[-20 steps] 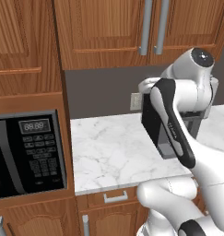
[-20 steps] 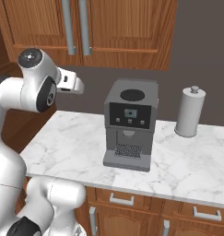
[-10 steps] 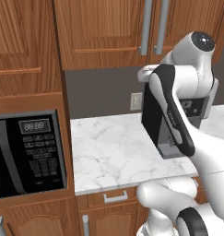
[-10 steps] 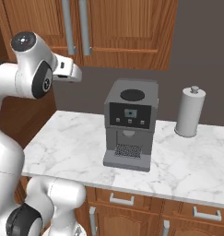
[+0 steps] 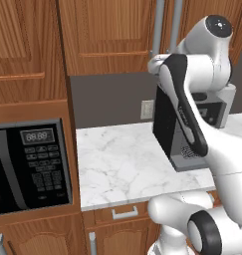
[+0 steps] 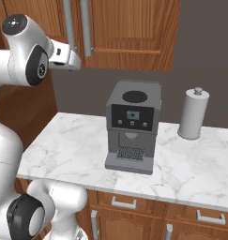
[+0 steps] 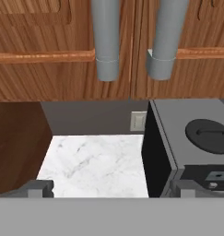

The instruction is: Open the cabinet, pick the kettle from the cabinet, and place it in the sink.

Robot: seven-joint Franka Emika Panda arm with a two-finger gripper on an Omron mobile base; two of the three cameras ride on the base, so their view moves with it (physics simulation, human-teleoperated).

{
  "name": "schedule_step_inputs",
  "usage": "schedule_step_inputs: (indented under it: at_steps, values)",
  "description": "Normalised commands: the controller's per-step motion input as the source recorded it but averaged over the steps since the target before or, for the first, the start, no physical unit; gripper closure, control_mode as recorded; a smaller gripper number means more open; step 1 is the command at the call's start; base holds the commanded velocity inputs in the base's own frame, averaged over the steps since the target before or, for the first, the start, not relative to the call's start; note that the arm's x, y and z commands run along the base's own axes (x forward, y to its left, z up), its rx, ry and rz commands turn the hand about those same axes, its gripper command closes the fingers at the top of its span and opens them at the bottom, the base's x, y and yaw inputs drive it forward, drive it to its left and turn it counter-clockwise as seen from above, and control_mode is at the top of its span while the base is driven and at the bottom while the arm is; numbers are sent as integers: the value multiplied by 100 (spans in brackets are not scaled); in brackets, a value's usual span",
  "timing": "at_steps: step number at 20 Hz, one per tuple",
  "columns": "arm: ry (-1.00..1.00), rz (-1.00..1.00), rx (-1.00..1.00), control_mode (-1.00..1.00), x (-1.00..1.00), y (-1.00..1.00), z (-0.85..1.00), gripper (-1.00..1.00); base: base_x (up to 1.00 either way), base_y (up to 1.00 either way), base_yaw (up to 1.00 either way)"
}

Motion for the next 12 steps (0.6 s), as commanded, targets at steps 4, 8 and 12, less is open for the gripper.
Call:
schedule_step_inputs:
  at_steps: [4, 8, 12]
  values:
    - [-5, -7, 0, -100, 7, 5, 35, -100, 0, 0, 0]
    - [-8, -5, 0, -100, 8, 3, 28, -100, 0, 0, 0]
    - [-5, -3, 0, -100, 7, 1, 25, -100, 0, 0, 0]
